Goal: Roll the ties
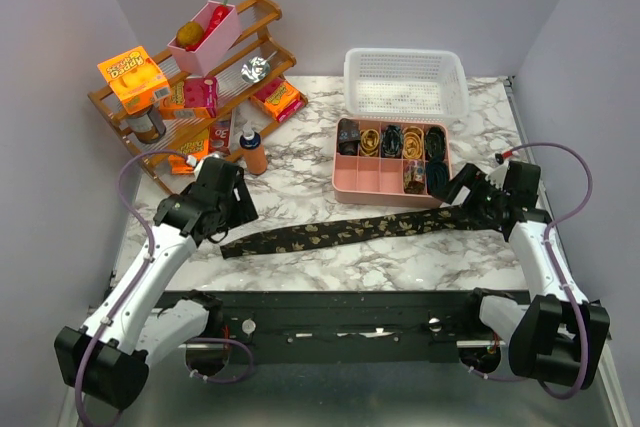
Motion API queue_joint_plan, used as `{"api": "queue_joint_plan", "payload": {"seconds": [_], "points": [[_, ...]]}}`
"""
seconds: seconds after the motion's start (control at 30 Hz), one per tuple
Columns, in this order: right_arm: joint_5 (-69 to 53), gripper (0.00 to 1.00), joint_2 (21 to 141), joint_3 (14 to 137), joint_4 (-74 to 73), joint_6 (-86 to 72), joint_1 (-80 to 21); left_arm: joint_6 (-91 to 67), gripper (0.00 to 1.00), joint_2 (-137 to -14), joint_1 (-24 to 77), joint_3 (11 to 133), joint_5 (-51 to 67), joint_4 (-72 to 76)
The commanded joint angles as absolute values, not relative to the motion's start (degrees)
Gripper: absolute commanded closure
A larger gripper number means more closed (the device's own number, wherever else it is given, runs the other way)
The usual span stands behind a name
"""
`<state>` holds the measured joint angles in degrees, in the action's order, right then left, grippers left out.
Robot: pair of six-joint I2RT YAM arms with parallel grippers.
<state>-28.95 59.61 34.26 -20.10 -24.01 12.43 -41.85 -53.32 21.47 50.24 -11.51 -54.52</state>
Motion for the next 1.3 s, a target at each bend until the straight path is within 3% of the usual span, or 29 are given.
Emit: {"api": "queue_joint_plan", "payload": {"seconds": [0.0, 0.07, 0.27, 0.37, 0.4, 0.47, 0.5, 0.6, 0.7, 1.27], "points": [[-25.05, 0.00, 60.82, 36.30, -18.63, -23.73, 12.13, -37.53, 0.17, -55.98, 21.36, 51.77, -8.37, -42.04], [-23.22, 0.00, 61.26, 36.56, -18.63, -24.08, 12.22, -37.00, 0.18, -59.49, 21.62, 50.63, -3.46, -36.77], [-15.74, 0.00, 61.79, 37.18, -19.77, -25.05, 12.22, -34.90, 0.34, -74.78, 27.85, 53.17, -0.09, -27.54], [-11.52, 0.00, 62.05, 37.70, -20.39, -25.49, 12.39, -33.93, 0.49, -82.25, 31.02, 56.24, 4.03, -24.36], [-9.34, 0.00, 62.31, 37.97, -20.39, -25.40, 12.74, -33.32, 0.59, -84.01, 31.81, 57.03, 4.56, -23.91], [-7.04, 0.01, 63.45, 38.75, -21.09, -25.14, 13.36, -32.70, 0.70, -88.32, 33.39, 58.80, 6.32, -22.43], [-6.25, 0.01, 63.89, 39.02, -21.18, -25.14, 13.97, -32.61, 0.81, -89.20, 33.83, 59.06, 7.02, -21.80], [-5.10, 0.03, 66.08, 39.55, -21.53, -25.40, 15.20, -32.87, 0.95, -91.93, 34.19, 59.06, 9.92, -19.25], [-4.49, 0.04, 69.24, 40.25, -21.36, -26.01, 15.55, -32.87, 1.00, -93.69, 34.19, 58.98, 11.60, -18.37], [-0.35, 0.10, 77.78, 41.31, -19.95, -26.81, 18.90, -32.87, 1.00, -97.03, 36.21, 54.32, 14.50, -16.88]]}}
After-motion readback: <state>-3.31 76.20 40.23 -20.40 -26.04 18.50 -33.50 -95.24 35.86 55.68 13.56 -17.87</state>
